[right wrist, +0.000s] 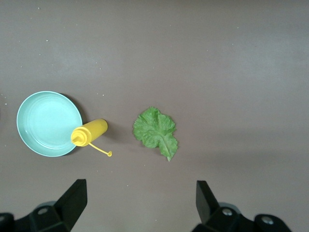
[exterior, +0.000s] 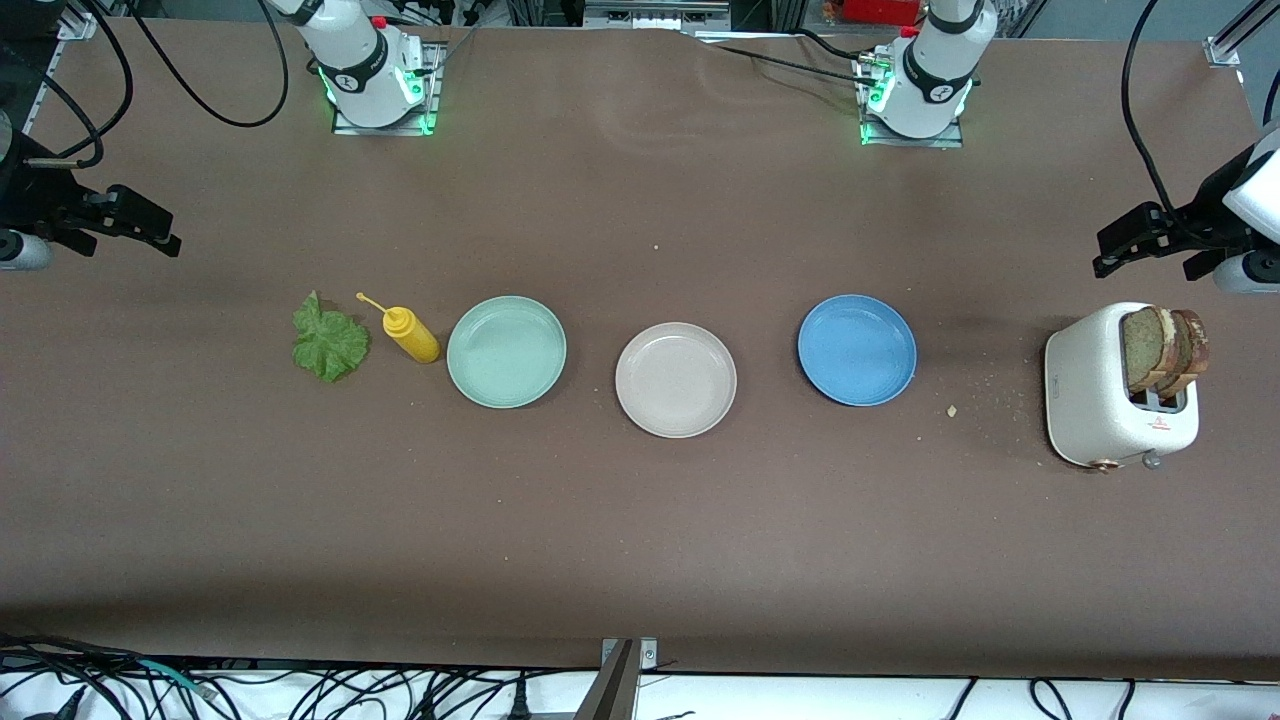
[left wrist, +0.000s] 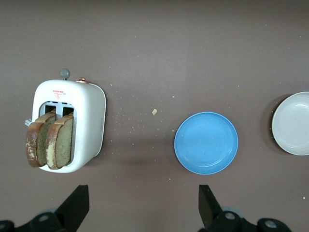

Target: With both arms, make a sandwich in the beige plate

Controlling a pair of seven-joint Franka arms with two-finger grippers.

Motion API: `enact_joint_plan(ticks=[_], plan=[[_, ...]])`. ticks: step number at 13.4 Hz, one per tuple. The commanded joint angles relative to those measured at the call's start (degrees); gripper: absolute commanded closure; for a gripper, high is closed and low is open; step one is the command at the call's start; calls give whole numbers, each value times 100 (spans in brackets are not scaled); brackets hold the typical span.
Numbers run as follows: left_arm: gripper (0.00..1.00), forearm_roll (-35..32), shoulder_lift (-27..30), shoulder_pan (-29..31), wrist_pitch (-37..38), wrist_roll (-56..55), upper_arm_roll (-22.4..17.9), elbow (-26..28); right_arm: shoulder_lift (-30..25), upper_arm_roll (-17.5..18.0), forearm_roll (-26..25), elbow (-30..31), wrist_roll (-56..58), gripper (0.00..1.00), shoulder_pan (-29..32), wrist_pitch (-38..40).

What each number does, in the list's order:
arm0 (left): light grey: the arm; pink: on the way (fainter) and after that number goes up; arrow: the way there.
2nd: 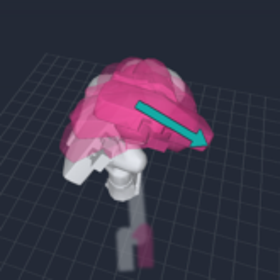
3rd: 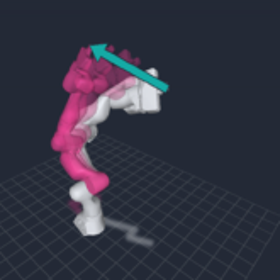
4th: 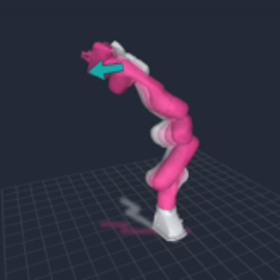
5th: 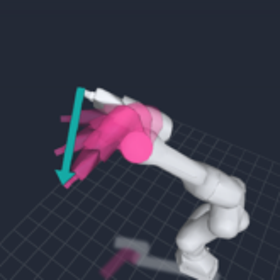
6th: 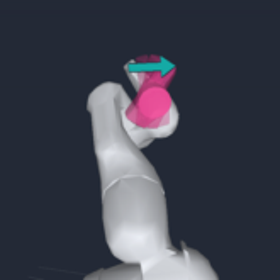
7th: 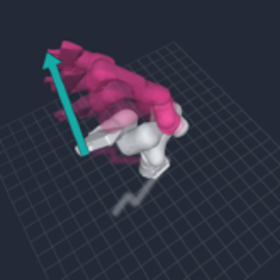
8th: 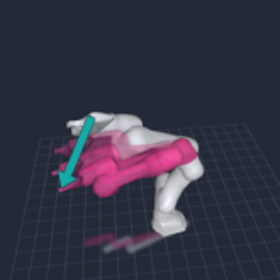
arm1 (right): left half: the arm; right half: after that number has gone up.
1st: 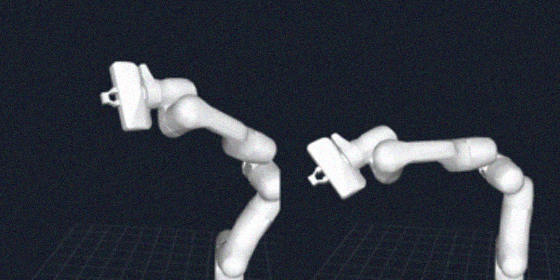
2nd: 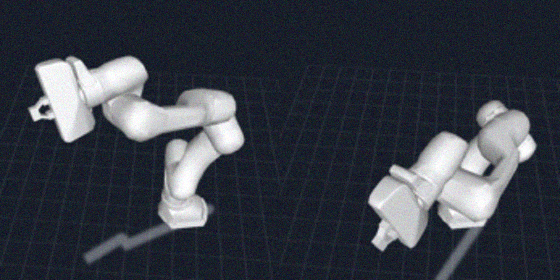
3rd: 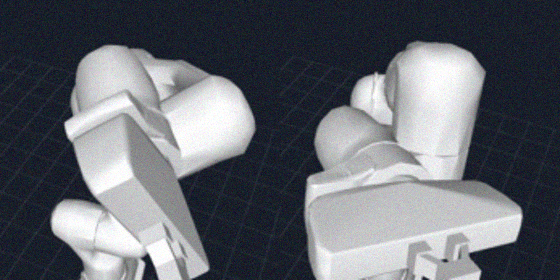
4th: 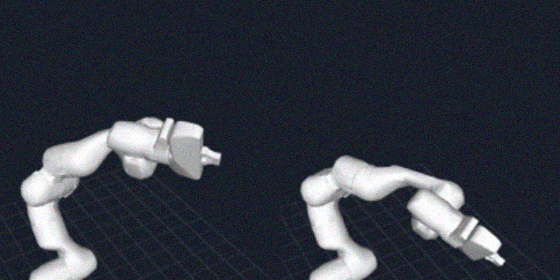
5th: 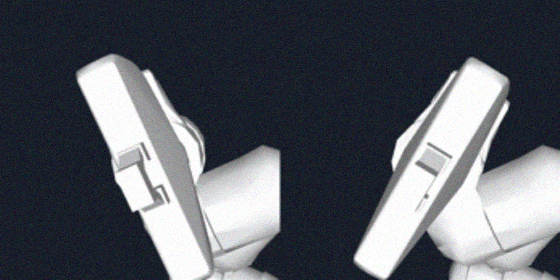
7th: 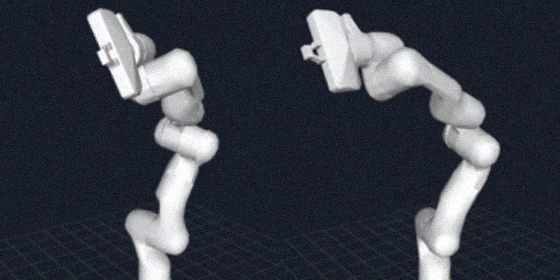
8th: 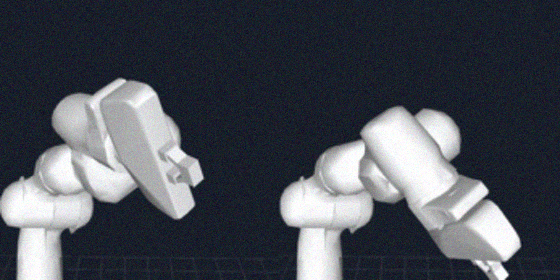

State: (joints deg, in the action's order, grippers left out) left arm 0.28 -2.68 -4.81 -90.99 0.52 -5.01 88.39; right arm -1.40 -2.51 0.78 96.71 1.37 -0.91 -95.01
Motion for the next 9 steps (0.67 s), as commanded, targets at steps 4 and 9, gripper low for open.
enact_joint_plan(ticks=[4,9], plan=[[0,148,-4,60,11,124,35,-32,-36,-12,27,-30,83,0,-15,61],[0,148,4,60,11,124,35,-32,-36,-12,19,-30,83,0,-15,62]])
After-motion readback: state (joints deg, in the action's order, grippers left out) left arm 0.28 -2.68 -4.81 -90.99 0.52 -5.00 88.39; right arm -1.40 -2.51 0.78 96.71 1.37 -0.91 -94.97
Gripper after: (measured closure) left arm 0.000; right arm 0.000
